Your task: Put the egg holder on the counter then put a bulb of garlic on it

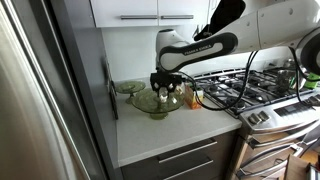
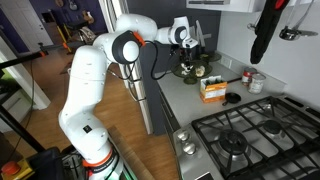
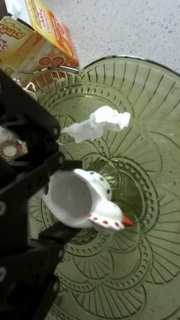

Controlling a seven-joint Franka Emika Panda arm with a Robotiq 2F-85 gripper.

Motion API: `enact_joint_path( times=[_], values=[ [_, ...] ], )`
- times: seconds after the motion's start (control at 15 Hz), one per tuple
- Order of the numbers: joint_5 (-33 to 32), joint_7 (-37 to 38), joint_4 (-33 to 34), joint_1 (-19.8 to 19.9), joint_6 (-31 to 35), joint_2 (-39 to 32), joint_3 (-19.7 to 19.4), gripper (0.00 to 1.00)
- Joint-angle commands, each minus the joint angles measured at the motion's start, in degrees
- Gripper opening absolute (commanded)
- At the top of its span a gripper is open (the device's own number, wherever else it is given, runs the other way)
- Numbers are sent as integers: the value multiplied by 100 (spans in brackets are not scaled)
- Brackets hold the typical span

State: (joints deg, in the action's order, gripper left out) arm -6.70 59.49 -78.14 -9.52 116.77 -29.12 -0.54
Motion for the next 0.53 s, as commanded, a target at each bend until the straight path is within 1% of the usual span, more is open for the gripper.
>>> enact_joint_path(
  times=[0.0,0.07,0.47],
  values=[
    [138,54,155,-15,-181,-83,-58,35],
    [154,54,155,-6,-177,-78,-57,29],
    [333,20,108,93,-76,109,-64,29]
  ],
)
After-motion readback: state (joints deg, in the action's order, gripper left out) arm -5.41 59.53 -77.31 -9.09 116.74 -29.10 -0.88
